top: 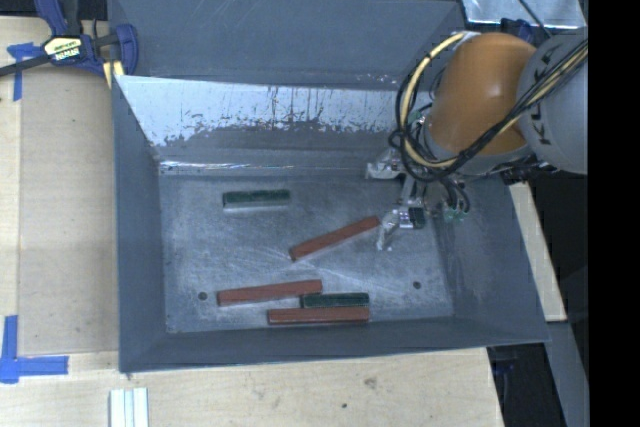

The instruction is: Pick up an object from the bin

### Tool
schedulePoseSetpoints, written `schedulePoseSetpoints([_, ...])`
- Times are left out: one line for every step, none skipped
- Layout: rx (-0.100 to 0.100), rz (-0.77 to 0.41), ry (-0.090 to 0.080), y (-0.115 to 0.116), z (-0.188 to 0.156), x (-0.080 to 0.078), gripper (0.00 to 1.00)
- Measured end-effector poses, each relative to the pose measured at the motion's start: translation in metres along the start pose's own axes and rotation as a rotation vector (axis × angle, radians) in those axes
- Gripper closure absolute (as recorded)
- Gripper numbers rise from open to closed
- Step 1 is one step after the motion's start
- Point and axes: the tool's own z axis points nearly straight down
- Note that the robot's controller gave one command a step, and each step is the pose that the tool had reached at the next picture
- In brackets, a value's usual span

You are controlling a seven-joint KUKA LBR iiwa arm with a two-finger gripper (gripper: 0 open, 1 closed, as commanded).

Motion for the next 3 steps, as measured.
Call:
schedulePoseSetpoints([0.000,-0.111,0.000,0.016,0.040,-0.020,1.00])
schedulePoseSetpoints([0.000,-0.111,0.000,0.016,0.040,-0.020,1.00])
schedulePoseSetpoints([0.001,-0.144,0.000,0.011,-0.104,-0.004,1.00])
